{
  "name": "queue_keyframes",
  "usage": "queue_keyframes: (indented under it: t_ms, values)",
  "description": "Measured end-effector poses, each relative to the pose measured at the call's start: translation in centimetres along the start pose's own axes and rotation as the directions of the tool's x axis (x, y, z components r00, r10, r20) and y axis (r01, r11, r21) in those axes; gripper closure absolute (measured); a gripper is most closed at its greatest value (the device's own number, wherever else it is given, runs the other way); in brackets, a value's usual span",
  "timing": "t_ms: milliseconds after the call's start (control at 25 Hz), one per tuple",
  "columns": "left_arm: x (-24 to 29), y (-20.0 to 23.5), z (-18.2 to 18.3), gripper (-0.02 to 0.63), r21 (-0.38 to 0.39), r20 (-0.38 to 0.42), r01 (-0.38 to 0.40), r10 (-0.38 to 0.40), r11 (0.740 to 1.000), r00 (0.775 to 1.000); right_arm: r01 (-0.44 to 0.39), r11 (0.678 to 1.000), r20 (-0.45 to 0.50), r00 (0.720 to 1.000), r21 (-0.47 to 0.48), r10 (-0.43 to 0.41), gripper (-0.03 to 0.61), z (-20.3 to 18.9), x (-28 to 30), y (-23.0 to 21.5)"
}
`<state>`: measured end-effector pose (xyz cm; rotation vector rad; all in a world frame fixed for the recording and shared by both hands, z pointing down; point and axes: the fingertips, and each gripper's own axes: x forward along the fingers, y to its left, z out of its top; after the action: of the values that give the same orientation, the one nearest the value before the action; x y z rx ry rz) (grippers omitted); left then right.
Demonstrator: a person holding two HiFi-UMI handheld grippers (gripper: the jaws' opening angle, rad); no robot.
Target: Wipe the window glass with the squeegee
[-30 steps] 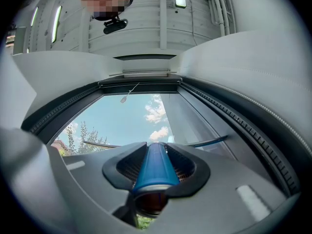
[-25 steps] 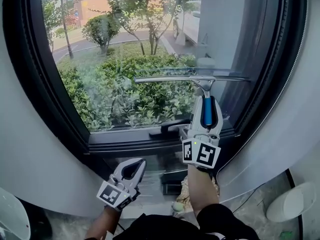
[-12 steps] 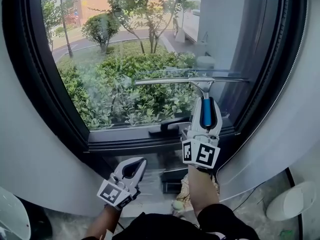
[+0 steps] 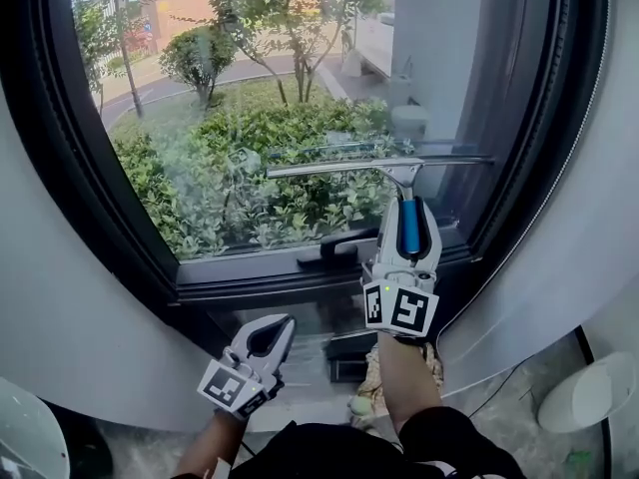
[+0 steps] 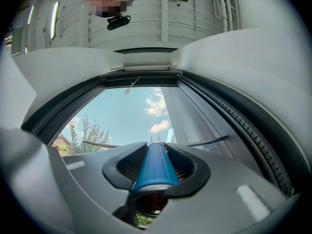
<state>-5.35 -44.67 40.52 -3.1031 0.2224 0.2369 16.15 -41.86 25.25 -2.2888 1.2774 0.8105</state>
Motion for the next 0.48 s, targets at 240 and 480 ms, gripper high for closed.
queue_keyframes:
  t_ms: [240,480]
  values:
    - [0.03,-0.11,-0.22,0.614,-0.008,-0.008,-0.001,0.001,1.0,1.0,-0.002,1.0,-0.015,1.0,-0.001,0.002,0.445,-0.4,-0.37,-0.05]
    - [0.33,-0.12,-0.3,0.614,-0.012,-0.002,-0.002,0.002,1.0,1.0,-0.004,1.0,-0.035,0.999,-0.008,0.004,0.445,-1.0,-1.04,-0.17]
